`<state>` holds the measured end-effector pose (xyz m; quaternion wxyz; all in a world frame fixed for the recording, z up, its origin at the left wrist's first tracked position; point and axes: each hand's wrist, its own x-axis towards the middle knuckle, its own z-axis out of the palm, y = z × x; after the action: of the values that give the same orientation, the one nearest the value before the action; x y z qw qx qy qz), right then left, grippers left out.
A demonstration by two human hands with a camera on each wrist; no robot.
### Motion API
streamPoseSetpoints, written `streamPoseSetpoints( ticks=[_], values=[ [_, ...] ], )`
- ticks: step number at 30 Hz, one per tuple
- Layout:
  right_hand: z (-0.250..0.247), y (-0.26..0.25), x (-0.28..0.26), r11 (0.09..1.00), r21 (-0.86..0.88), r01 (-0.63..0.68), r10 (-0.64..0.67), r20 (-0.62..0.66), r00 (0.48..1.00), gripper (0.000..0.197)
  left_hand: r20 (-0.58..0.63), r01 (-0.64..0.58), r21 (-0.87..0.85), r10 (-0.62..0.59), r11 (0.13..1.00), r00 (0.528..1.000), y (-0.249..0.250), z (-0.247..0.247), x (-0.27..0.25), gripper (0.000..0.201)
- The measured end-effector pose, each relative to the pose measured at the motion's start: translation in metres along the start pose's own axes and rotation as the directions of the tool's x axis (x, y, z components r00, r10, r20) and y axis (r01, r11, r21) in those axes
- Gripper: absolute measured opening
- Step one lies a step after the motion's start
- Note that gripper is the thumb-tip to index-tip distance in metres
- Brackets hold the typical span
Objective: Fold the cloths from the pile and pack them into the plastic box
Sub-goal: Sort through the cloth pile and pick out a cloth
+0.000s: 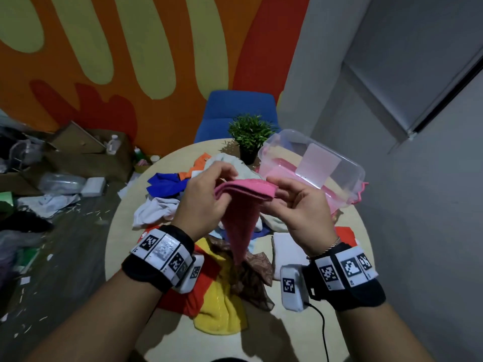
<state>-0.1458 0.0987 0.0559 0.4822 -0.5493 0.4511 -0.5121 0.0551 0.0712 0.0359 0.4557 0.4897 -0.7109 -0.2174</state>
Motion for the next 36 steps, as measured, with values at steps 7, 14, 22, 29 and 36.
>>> streamPoseSetpoints(
  ticks=[7, 14, 22, 29, 36],
  values=[
    [-0.015, -0.007, 0.015, 0.706, -0.655, 0.268, -0.438, -0.107, 0.892, 0.016, 0.089, -0.094, -0.078, 0.101, 0.992, 0.991, 0.009, -0.019, 0.008, 0.02],
    [-0.021, -0.018, 0.016, 0.681, -0.642, 0.351, -0.365, 0.117, 0.924, 0.034, 0.241, -0.124, -0.012, 0.123, 0.992, 0.963, 0.007, -0.032, 0.017, 0.016],
    [-0.03, -0.021, 0.022, 0.562, -0.758, 0.33, -0.328, 0.162, 0.931, 0.014, 0.336, -0.018, 0.04, 0.004, 0.999, 0.942, 0.008, -0.042, 0.023, 0.012],
    [-0.032, -0.025, 0.026, 0.617, -0.713, 0.333, -0.305, 0.173, 0.937, 0.012, 0.226, -0.107, 0.089, 0.085, 0.99, 0.97, 0.01, -0.043, 0.025, 0.022],
    [-0.033, -0.027, 0.03, 0.69, -0.646, 0.326, -0.291, 0.165, 0.942, 0.02, 0.259, -0.137, 0.088, 0.11, 0.987, 0.96, 0.013, -0.054, 0.034, 0.024]
  ],
)
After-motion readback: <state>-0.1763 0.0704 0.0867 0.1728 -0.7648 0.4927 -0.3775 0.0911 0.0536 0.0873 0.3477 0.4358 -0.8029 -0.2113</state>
